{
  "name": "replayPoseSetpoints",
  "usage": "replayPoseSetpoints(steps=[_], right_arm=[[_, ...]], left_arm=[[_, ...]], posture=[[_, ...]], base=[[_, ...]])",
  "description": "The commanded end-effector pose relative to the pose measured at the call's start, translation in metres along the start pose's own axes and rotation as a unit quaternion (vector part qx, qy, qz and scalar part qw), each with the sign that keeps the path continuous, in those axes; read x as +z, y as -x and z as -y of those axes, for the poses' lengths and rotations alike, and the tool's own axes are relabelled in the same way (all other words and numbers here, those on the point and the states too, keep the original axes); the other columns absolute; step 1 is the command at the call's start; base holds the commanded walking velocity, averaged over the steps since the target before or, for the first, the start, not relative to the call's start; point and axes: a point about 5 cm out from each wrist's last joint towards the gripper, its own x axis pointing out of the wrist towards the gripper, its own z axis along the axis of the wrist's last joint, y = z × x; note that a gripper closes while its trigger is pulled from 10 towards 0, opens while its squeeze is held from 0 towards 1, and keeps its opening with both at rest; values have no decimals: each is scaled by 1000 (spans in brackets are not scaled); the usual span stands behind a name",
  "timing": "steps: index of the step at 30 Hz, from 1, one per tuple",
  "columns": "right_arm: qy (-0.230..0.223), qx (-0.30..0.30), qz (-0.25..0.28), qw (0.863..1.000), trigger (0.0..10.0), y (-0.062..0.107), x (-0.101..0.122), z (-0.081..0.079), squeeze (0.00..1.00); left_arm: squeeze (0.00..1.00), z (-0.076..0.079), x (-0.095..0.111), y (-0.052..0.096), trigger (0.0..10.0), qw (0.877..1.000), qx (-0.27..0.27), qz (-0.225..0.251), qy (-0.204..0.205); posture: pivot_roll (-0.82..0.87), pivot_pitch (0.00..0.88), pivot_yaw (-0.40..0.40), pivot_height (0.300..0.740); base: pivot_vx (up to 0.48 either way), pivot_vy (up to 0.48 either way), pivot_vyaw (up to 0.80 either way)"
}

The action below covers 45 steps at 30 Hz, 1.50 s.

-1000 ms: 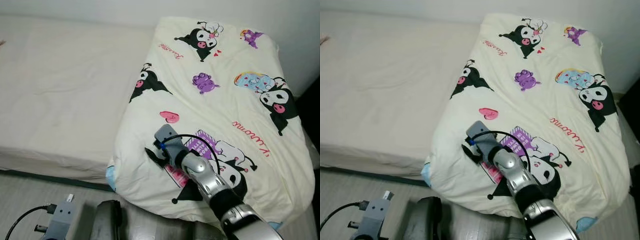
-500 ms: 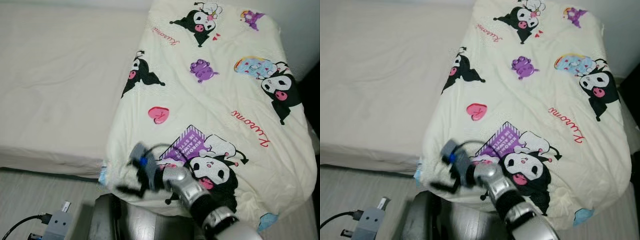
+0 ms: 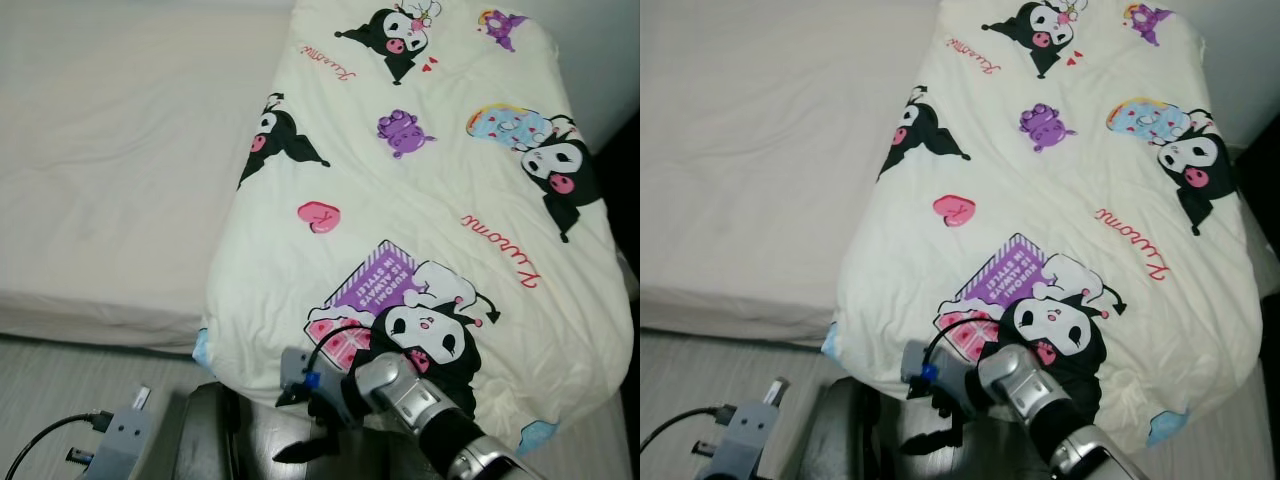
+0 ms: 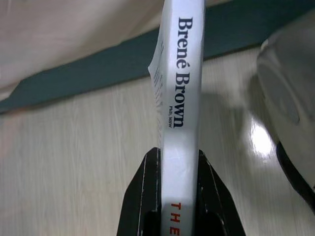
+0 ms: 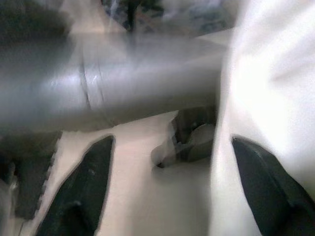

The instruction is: Clean up the room

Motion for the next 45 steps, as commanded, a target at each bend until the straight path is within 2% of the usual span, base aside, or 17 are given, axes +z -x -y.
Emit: replayPoseSetpoints(steps=[1,3,8,11,13,15,18,20,22,23,24,27,28,29,30,37,45], right_arm=[[-4,8,194,981,10000,1,65,-3,0],[3,-2,223,975,10000,3,78,-2,0],[53,-32,193,979,10000,-2,85,2,0],[141,-98,78,982,10000,-23,71,7,0],[141,-98,78,982,10000,-23,71,7,0],[208,-139,0,968,10000,-49,55,3,0],[225,-152,-20,962,10000,-55,51,2,0],[259,-202,-66,942,10000,-60,44,6,0],[259,-202,-66,942,10000,-60,44,6,0],[303,-254,-134,909,10000,-61,32,15,0],[316,-268,-154,897,10000,-60,28,17,0],[325,-277,-166,889,10000,-59,26,18,0],[324,-292,-169,884,8157,-57,25,21,0],[324,-292,-169,884,8157,-57,25,21,0],[341,-320,-177,866,0,-53,22,26,0],[361,-379,-168,835,0,-36,26,41,0],[350,-415,-154,826,0,-25,32,50,0]], left_arm=[[0,5,-12,7,10000,1000,-13,-26,-5],[0,5,-12,6,10000,1000,-13,-25,-6],[0,5,-12,6,10000,1000,-14,-25,-7],[0,6,-12,6,10000,1000,-14,-26,-6],[0,6,-12,6,10000,1000,-14,-26,-6],[0,9,-12,7,10000,999,-16,-27,-5],[0,10,-12,7,10000,999,-17,-27,-4],[0,12,-11,6,10000,999,-18,-26,-4],[0,12,-11,6,10000,999,-18,-26,-4],[0,12,-9,5,10000,1000,-18,-22,-3],[0,12,-8,5,10000,1000,-17,-21,-3],[0,11,-8,4,10000,1000,-17,-20,-3],[0,10,-8,4,10000,1000,-15,-19,-3],[0,10,-8,4,10000,1000,-15,-19,-3],[0,8,-8,5,10000,1000,-11,-18,-3],[0,8,-9,5,10000,1000,-10,-20,-2],[0,11,-5,2,10000,1000,-13,-18,-1]], posture=[[49,354,10,561],[49,352,9,561],[48,352,9,561],[44,348,1,561],[44,348,1,561],[41,345,0,561],[41,345,0,561],[46,349,0,561],[46,349,0,561],[57,353,-2,561],[57,353,-2,561],[57,353,-2,561],[67,357,-6,561],[67,357,-6,561],[66,357,-8,561],[50,348,-9,561],[44,337,-9,561]], base=[[0,0,0],[0,0,0],[0,0,0],[0,0,0],[0,0,0],[0,0,0],[0,0,0],[0,0,0],[0,0,0],[0,0,0],[0,0,0],[0,0,0],[0,0,0],[0,0,0],[0,0,0],[0,0,0],[0,0,0]])
